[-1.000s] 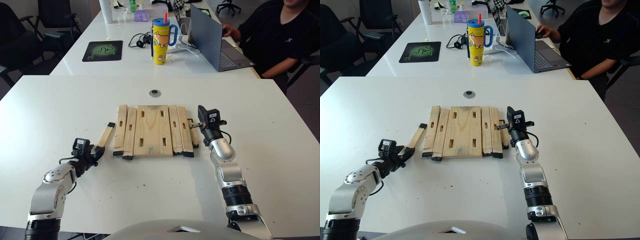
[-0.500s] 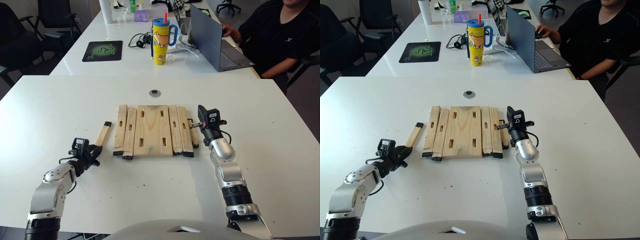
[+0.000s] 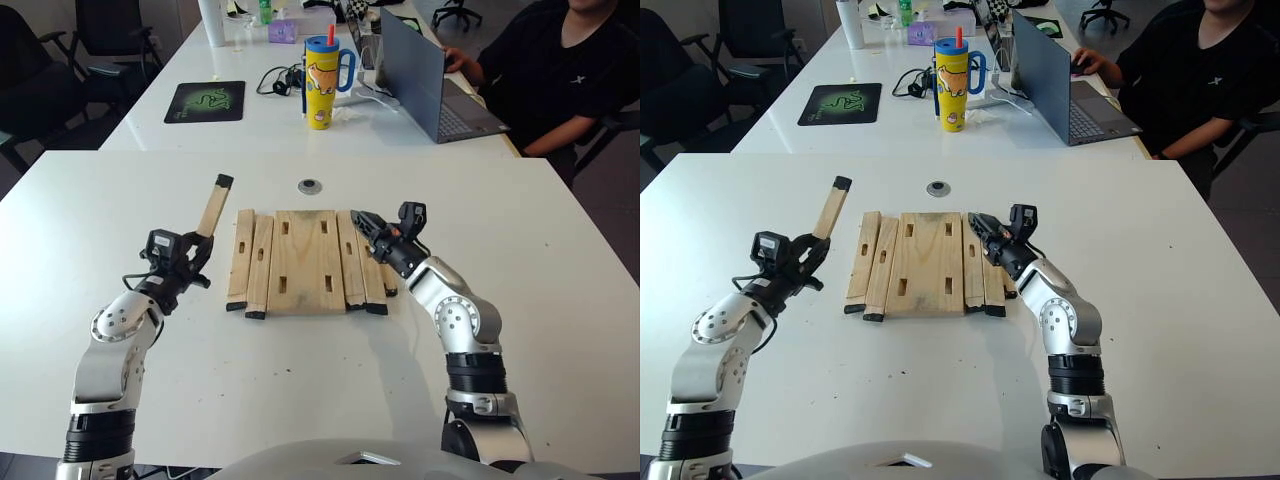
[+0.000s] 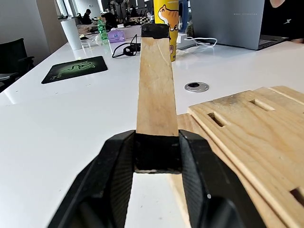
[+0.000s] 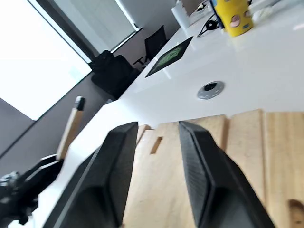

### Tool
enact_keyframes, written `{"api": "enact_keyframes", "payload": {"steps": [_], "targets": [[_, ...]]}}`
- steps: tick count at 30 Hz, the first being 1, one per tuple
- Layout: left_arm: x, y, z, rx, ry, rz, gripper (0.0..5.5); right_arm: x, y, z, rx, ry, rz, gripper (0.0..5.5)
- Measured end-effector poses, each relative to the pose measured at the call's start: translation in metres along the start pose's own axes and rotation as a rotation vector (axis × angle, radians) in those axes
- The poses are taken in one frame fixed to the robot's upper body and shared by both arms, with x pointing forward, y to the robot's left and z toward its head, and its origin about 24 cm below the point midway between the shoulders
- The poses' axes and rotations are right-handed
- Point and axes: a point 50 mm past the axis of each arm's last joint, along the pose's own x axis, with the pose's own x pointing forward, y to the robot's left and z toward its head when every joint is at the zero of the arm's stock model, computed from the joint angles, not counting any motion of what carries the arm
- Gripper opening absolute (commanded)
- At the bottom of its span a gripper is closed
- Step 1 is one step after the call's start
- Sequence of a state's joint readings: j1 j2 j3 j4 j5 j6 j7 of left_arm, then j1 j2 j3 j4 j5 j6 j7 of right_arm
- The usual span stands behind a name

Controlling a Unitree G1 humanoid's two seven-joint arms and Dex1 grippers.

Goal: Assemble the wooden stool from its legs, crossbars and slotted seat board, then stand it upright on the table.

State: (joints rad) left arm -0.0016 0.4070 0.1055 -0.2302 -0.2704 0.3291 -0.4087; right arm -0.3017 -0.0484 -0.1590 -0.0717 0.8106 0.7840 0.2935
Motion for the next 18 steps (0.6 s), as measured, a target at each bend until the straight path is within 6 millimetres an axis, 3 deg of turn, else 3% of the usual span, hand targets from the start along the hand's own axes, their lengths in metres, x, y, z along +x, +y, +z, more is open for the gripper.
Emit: {"api": "enact_keyframes", "payload": {"steps": [2,6,18], "targets": [[0.014,-0.025,0.008,0.009,-0.042,-0.131,1.34,0.001,0.013,0.002,0.134,0.031,0.079,2.29],[0.022,-0.054,0.010,-0.006,-0.062,-0.278,1.34,0.002,0.020,0.006,0.198,0.051,0.096,2.31],[0.026,-0.081,0.016,-0.039,-0.105,-0.398,1.34,0.005,0.024,0.015,0.300,0.021,0.108,2.31]]}}
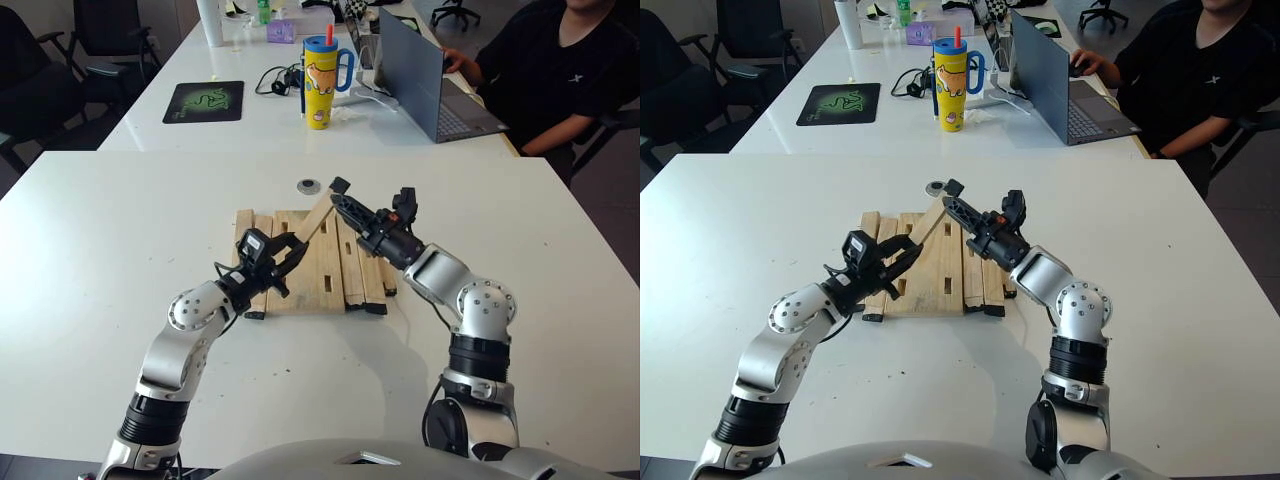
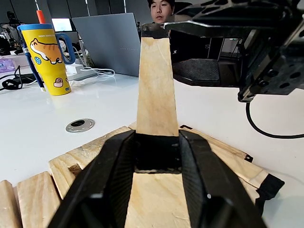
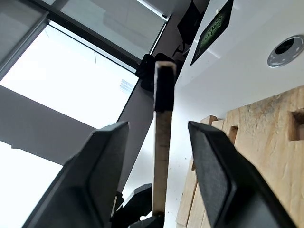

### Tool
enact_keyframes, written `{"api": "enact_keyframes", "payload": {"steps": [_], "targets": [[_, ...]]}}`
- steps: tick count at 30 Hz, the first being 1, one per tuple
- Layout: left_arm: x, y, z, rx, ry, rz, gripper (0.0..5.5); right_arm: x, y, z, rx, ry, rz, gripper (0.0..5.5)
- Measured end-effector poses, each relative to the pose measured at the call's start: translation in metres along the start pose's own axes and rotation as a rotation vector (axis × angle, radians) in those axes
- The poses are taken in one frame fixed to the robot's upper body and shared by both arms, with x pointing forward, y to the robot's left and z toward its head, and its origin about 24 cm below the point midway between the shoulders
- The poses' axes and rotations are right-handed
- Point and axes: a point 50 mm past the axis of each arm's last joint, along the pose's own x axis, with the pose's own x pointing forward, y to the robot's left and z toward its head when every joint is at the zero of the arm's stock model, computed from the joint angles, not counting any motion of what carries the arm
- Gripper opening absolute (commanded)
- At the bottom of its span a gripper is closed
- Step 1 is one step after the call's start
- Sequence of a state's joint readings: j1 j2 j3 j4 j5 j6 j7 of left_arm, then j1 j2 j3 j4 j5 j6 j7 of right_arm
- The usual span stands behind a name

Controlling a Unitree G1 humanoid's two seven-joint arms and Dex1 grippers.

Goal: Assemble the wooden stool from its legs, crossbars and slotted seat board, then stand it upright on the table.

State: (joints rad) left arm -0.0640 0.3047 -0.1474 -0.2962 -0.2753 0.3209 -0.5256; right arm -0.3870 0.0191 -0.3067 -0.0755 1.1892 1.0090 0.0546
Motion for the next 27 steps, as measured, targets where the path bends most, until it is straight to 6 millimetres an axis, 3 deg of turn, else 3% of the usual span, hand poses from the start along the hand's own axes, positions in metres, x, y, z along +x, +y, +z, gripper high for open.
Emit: {"api": "enact_keyframes", "payload": {"steps": [14,22,23,27], "targets": [[0.0020,-0.0088,0.0056,-0.006,-0.026,-0.063,1.34,0.0054,0.0045,0.0041,0.022,-0.027,-0.008,0.43],[-0.0004,-0.0082,0.0054,-0.005,-0.022,-0.059,1.34,0.0060,0.0035,0.0036,0.041,-0.025,-0.020,0.41],[-0.0005,-0.0083,0.0055,-0.007,-0.023,-0.059,1.70,0.0060,0.0038,0.0035,0.044,-0.025,-0.019,0.41],[-0.0021,-0.0077,0.0010,-0.013,0.001,-0.042,2.31,0.0061,0.0055,0.0077,0.033,-0.064,-0.019,0.41]]}}
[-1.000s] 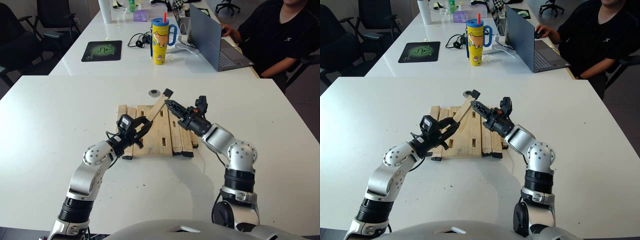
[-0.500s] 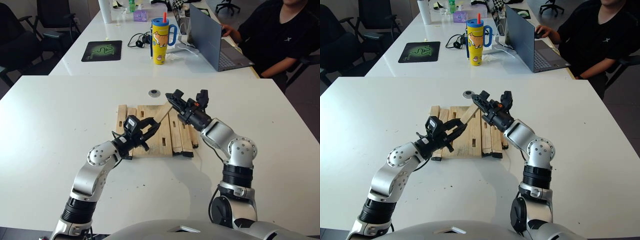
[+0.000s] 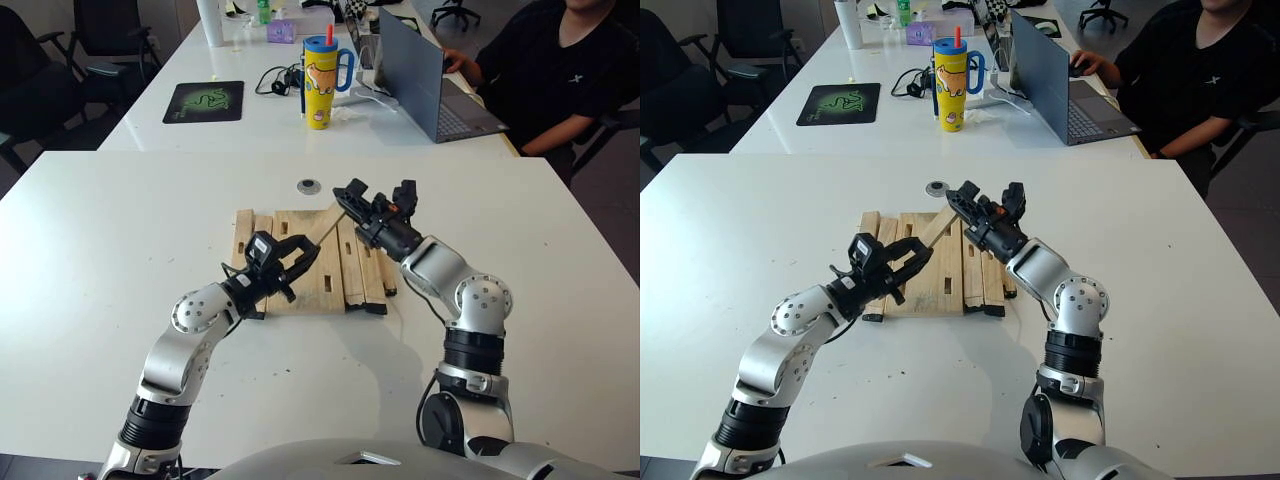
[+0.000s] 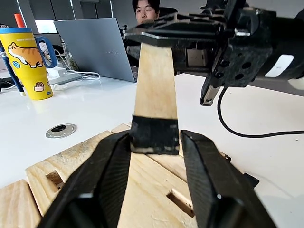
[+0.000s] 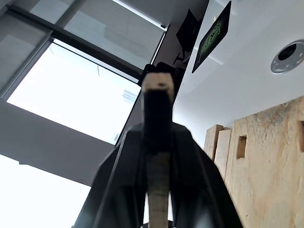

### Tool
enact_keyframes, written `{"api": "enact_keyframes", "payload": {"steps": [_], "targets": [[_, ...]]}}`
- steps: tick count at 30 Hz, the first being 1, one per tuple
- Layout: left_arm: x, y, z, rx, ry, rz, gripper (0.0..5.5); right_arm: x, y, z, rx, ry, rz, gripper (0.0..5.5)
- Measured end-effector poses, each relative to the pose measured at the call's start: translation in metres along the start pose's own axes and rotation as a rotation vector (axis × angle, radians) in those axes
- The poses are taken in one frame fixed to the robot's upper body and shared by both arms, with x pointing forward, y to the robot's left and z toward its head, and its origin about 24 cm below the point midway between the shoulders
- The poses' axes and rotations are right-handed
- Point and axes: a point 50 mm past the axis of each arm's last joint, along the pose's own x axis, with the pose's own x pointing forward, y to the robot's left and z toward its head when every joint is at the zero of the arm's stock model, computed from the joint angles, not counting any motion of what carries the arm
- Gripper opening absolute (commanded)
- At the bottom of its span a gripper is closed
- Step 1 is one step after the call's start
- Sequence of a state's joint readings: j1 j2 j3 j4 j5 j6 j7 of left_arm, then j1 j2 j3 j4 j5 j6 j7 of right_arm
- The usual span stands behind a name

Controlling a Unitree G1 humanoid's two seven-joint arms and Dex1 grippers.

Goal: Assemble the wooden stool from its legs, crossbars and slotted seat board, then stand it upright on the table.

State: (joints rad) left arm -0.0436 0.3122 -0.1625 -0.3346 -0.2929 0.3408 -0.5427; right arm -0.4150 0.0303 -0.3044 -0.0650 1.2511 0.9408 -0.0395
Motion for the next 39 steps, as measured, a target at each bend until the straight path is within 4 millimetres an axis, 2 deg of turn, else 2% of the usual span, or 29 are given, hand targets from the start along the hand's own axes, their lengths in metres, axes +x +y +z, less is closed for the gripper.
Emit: {"api": "enact_keyframes", "payload": {"steps": [4,8,12,17,18,30,35,39], "targets": [[-0.006,0.007,-0.004,-0.008,0.014,0.066,2.52,-0.003,-0.004,0.010,-0.158,-0.083,-0.097,0.41],[-0.018,0.025,-0.009,-0.052,-0.004,0.246,2.52,-0.013,-0.026,0.018,-0.364,-0.197,-0.262,0.41],[-0.030,0.040,-0.013,-0.089,-0.041,0.407,1.91,-0.016,-0.049,0.015,-0.435,-0.261,-0.400,0.41],[-0.037,0.051,-0.018,-0.107,-0.050,0.529,1.18,-0.009,-0.063,0.003,-0.421,-0.282,-0.466,0.41],[-0.038,0.052,-0.018,-0.108,-0.051,0.541,0.99,-0.008,-0.063,0.002,-0.423,-0.290,-0.469,0.41],[-0.044,0.059,-0.020,-0.096,-0.039,0.624,0.98,0.000,-0.070,-0.003,-0.451,-0.368,-0.522,0.41],[-0.044,0.060,-0.020,-0.094,-0.041,0.620,0.98,0.005,-0.065,-0.006,-0.689,-0.349,-0.514,0.41],[-0.044,0.060,-0.020,-0.093,-0.038,0.616,0.98,-0.003,-0.068,-0.005,-0.836,-0.328,-0.481,0.41]]}}
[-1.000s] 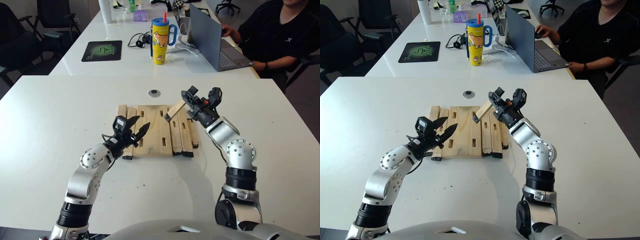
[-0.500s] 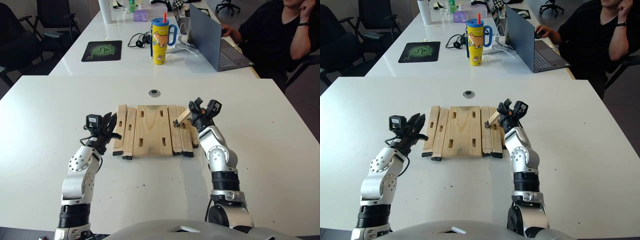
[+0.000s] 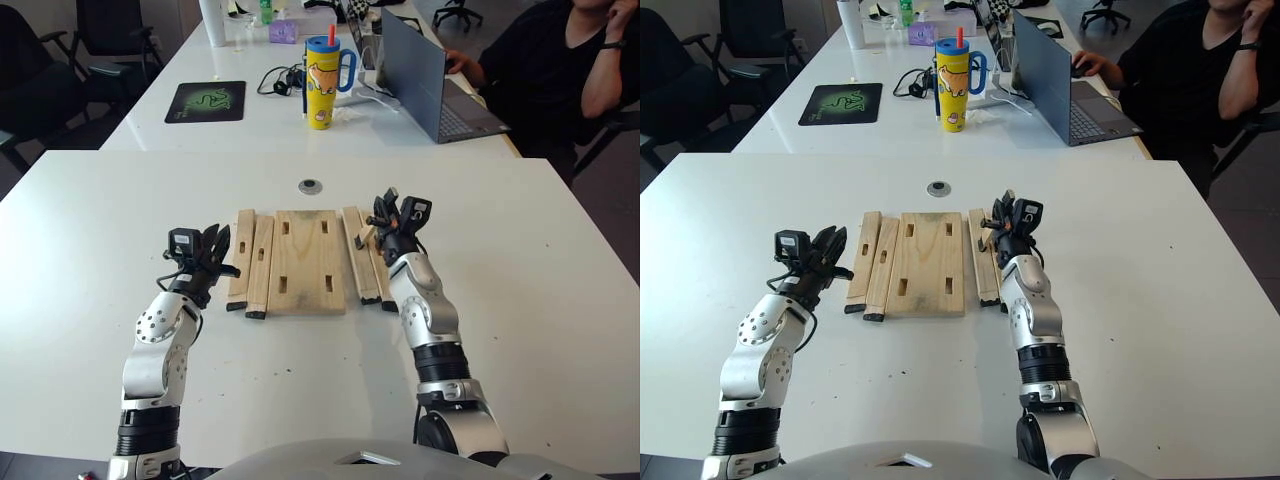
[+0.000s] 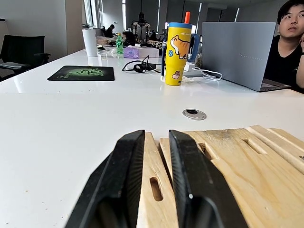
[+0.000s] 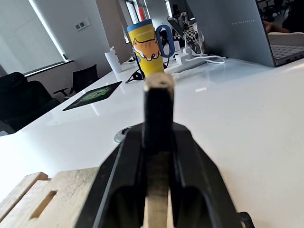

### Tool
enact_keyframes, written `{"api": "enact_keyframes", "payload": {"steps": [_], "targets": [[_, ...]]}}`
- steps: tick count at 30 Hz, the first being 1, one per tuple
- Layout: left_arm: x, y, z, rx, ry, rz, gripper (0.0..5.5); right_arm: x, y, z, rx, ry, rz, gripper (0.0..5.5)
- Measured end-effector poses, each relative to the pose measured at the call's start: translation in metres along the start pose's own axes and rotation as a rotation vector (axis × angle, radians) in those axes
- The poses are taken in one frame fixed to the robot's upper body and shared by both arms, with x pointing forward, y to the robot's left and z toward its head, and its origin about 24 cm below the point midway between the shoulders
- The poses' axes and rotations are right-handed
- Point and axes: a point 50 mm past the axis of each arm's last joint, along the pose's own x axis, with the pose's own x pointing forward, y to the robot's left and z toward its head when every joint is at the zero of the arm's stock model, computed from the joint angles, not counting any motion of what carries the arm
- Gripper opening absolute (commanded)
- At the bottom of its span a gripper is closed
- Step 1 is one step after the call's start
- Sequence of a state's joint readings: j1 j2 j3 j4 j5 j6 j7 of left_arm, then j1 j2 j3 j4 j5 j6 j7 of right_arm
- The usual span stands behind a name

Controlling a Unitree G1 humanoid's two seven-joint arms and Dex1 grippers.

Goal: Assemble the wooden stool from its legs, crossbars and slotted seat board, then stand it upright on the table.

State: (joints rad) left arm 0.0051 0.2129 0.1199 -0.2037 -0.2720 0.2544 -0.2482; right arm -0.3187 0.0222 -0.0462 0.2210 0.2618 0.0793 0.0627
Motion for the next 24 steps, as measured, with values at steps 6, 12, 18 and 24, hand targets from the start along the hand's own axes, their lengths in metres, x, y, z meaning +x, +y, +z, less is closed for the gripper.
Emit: {"api": "enact_keyframes", "payload": {"steps": [6,12,18,24], "targets": [[0.000,0.001,0.001,0.004,0.002,-0.001,0.98,-0.006,-0.010,-0.005,-0.154,-0.055,0.061,0.41],[0.000,0.001,0.001,0.005,0.001,-0.007,0.98,-0.015,-0.008,-0.012,-0.259,-0.096,0.121,0.41],[0.000,0.001,0.002,0.005,0.001,-0.012,0.98,-0.015,-0.008,-0.014,-0.280,-0.086,0.140,0.96],[0.000,0.001,0.002,0.003,-0.001,-0.007,0.98,-0.011,-0.007,-0.005,-0.274,-0.075,0.129,1.43]]}}
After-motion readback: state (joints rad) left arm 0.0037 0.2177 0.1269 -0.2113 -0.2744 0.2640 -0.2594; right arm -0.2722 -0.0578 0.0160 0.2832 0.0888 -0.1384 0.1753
